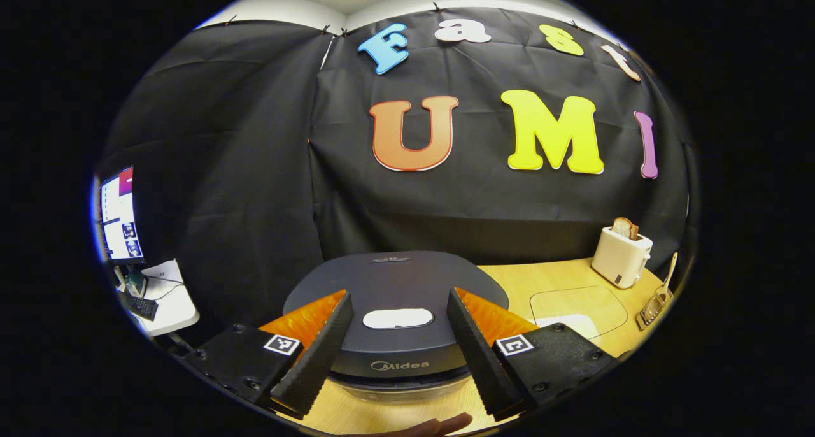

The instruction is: Close the left gripper, press the button to open the rice cooker; take a wooden spoon from the chopstick holder with the right hand, scoop a spoonful of rice and pour it into the rice cooker, then put the wooden spoon back into the chopstick holder.

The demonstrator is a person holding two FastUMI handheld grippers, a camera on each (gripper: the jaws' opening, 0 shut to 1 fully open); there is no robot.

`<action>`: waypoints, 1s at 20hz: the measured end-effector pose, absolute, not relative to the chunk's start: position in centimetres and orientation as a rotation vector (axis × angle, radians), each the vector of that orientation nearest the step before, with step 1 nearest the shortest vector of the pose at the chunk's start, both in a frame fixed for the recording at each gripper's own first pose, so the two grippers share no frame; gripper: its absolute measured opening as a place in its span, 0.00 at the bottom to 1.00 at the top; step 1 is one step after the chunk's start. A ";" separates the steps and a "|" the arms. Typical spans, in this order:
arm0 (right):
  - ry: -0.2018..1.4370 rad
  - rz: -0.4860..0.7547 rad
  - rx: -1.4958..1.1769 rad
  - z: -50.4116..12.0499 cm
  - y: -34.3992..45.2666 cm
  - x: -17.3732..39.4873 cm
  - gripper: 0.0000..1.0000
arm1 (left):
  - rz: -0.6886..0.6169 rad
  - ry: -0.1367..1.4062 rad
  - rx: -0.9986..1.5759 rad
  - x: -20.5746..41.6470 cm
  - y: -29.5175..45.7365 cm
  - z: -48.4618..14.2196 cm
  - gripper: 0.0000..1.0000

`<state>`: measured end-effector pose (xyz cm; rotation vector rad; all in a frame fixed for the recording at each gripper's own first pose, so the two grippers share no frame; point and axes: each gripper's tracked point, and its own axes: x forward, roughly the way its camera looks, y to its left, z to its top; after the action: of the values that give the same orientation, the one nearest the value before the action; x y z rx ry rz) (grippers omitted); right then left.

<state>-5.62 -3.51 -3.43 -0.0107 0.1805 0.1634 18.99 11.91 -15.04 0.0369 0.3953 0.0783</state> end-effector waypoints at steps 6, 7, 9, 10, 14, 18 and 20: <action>0.221 0.134 0.019 -4.2 -5.0 -5.2 0.96 | 0.078 0.371 0.048 18.7 11.8 -16.4 0.96; 0.223 0.127 0.021 -4.2 -5.3 -5.2 0.94 | 0.079 0.368 0.045 18.7 11.8 -16.6 0.96; 0.218 0.115 0.029 -3.9 -5.7 -5.2 0.94 | 0.085 0.360 0.041 18.6 11.8 -16.6 0.96; 0.215 0.114 0.031 -3.7 -5.8 -5.2 0.96 | 0.089 0.359 0.038 18.6 11.8 -16.7 0.95; 0.208 0.128 0.030 -3.6 -5.6 -5.3 0.96 | 0.093 0.359 0.016 18.2 11.8 -17.3 0.95; 0.196 0.151 0.023 -3.3 -5.0 -5.7 0.96 | 0.117 0.316 0.009 18.1 11.9 -17.1 0.95; 0.189 0.160 0.013 -3.3 -4.8 -5.7 0.96 | 0.133 0.285 0.045 18.1 11.9 -16.8 0.95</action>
<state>-5.73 -4.78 -3.25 0.0133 0.1894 0.1605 18.14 11.90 -16.84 0.0449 0.2854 0.1333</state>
